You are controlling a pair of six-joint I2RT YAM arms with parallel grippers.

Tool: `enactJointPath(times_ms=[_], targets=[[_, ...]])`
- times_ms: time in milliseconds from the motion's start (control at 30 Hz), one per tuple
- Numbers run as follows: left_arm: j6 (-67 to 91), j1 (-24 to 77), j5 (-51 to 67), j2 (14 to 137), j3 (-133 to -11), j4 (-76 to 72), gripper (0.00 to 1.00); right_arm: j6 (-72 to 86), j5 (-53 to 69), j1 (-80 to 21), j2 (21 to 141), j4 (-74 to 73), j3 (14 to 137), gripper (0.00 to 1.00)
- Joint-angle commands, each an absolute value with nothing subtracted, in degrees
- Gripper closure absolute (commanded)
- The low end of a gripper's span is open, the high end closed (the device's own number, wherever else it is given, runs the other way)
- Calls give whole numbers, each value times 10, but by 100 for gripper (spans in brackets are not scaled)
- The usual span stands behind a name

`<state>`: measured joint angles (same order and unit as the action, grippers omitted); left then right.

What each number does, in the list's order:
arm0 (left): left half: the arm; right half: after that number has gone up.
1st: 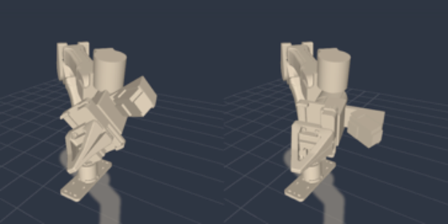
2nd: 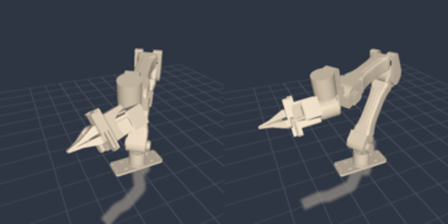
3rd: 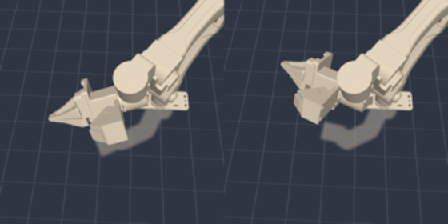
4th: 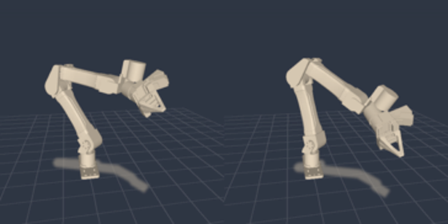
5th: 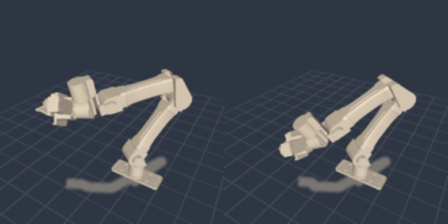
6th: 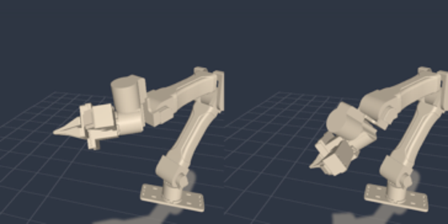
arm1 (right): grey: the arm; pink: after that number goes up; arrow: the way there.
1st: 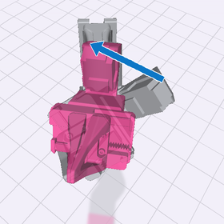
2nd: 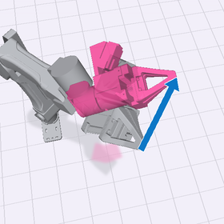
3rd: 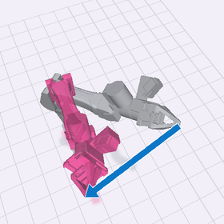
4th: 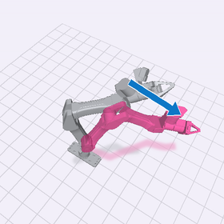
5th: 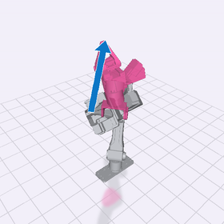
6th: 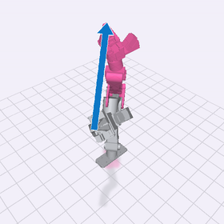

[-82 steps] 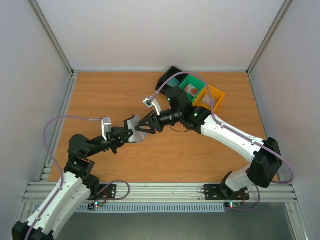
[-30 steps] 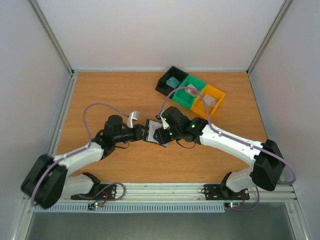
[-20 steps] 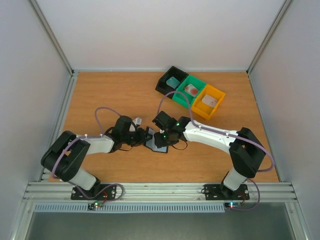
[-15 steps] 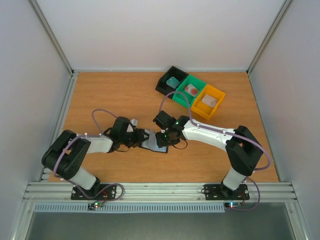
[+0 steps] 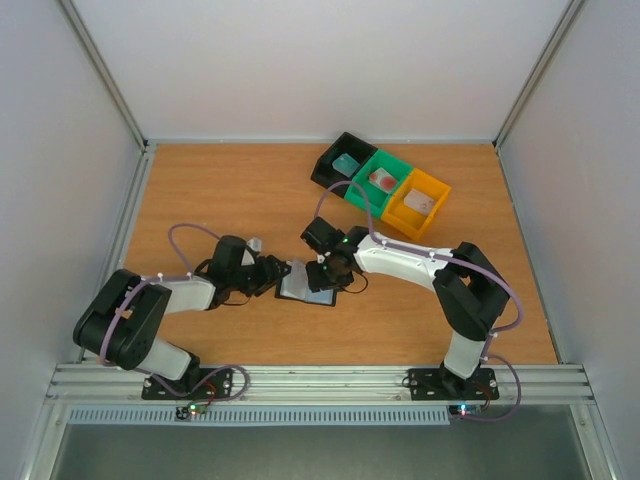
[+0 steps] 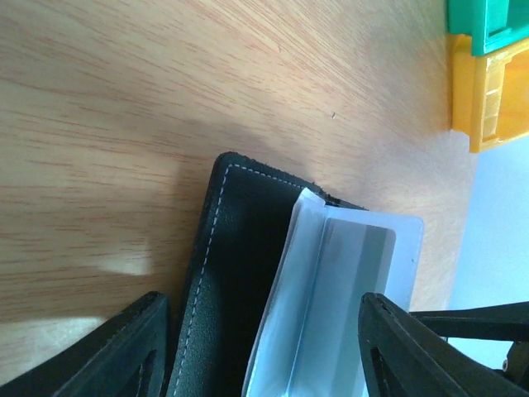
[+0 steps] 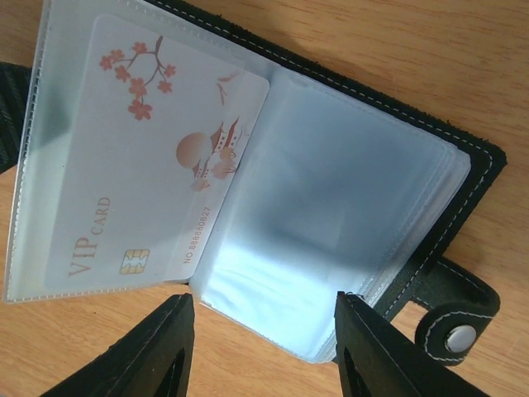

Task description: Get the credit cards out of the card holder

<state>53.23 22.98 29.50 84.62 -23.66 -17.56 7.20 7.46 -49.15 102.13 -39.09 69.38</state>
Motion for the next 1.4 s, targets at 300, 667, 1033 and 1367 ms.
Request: enactJointPath(times_ms=[300, 667, 1033, 1367], targets=[[491, 229, 365, 835, -240, -228, 31, 76, 88, -484, 1039, -402, 719, 51], [482, 237, 392, 827, -236, -269, 33, 74, 86, -484, 1053, -405, 729, 45], [465, 258, 313, 880, -263, -213, 63, 79, 87, -482, 1040, -381, 706, 44], [460, 260, 336, 845, -246, -263, 100, 55, 252, -411, 951, -232, 586, 51]])
